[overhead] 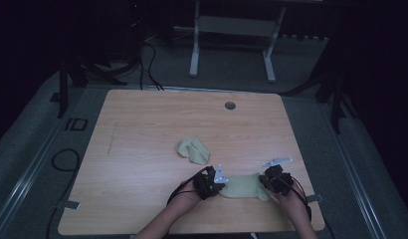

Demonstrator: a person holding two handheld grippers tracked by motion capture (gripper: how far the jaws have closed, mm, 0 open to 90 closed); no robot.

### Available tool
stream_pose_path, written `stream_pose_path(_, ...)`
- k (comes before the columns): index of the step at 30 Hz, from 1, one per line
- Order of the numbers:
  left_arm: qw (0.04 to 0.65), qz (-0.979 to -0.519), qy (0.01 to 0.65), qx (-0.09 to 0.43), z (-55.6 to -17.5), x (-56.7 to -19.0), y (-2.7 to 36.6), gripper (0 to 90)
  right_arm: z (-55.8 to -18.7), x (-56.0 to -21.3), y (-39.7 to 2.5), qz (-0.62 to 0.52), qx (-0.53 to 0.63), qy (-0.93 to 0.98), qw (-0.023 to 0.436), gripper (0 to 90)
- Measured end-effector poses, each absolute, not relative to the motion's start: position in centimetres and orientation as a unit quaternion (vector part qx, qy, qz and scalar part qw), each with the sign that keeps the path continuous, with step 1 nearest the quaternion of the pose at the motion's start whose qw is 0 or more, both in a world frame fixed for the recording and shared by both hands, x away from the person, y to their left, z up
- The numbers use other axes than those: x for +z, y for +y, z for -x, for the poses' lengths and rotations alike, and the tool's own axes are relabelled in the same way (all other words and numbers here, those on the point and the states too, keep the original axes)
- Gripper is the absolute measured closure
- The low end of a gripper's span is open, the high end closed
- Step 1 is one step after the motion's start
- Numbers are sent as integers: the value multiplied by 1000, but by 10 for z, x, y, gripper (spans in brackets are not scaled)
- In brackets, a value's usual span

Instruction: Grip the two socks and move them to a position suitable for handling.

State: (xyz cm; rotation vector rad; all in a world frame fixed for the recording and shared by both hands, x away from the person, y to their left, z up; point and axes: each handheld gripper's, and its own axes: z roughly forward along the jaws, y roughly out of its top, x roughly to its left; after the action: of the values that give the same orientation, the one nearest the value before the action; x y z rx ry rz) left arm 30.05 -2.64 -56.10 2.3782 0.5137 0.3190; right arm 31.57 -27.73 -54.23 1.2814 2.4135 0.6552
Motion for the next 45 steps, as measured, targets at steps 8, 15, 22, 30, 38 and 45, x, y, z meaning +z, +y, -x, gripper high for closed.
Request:
stream_pose_path(8,337,-912,202,122,-305,-561,-28,892,-314,-542,-283,-456,235,844,158,858)
stream_pose_path(15,337,-909,211,127,-303,-558,-28,702,-316,-540,-283,-455,233,846,150,795)
stream_pose_path(22,359,-894,236,129,-293,-542,-13,591,-322,-520,-279,-454,247,840,165,673)
stream_pose_path(30,347,-896,250,121,-282,-543,23,592,-335,-505,-253,-436,245,850,168,606)
stream_pose_path(38,366,-877,290,110,-275,-547,73,592,-352,-495,-219,-414,239,862,167,567)
stream_pose_path(45,370,-861,324,131,-266,-554,104,593,-360,-494,-186,-391,239,873,164,538)
